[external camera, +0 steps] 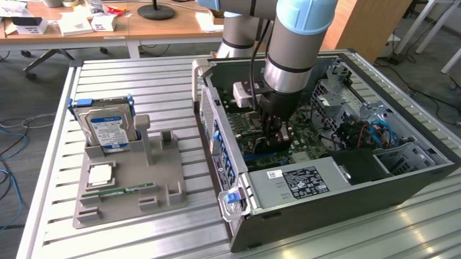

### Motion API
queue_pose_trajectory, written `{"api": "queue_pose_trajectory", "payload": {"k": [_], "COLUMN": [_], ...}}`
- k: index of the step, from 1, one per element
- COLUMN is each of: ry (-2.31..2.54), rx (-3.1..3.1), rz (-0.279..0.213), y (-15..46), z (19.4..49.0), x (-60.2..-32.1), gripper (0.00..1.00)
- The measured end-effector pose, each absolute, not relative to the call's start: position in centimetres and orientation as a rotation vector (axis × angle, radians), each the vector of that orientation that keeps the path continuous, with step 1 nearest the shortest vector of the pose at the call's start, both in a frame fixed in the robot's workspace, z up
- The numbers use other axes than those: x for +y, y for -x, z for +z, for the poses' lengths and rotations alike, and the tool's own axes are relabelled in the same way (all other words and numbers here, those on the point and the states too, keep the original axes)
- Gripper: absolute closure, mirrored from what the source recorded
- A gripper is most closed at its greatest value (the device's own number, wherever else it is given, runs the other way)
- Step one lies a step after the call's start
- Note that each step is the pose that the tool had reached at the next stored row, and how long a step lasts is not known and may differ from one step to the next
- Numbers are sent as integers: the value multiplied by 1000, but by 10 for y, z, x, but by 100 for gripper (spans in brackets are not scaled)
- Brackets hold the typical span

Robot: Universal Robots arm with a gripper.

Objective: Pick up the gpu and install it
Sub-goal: 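Insert the gpu into the slot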

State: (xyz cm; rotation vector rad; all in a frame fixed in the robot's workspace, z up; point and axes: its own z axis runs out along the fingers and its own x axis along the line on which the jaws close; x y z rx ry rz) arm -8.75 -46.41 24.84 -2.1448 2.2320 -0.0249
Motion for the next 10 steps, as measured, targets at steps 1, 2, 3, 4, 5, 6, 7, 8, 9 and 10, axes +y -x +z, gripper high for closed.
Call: {"api": "queue_pose_trajectory", "payload": {"k": [1, 2, 3, 4, 5, 6, 7, 8, 9, 10], "ry": [2145, 2145, 2145, 2145, 2145, 2144, 2141, 2140, 2139, 2129], "rx": [2232, 2232, 2232, 2232, 2232, 2231, 2228, 2228, 2227, 2217], "rz": [-25, -25, -25, -25, -25, -22, -17, -15, -14, 9], "y": [87, 87, 87, 87, 87, 87, 87, 88, 88, 87], "z": [248, 248, 248, 248, 248, 248, 248, 248, 248, 250], "x": [-464, -464, -464, -464, -464, -464, -464, -464, -464, -464], "gripper": [74, 74, 74, 74, 74, 74, 74, 74, 74, 74]}}
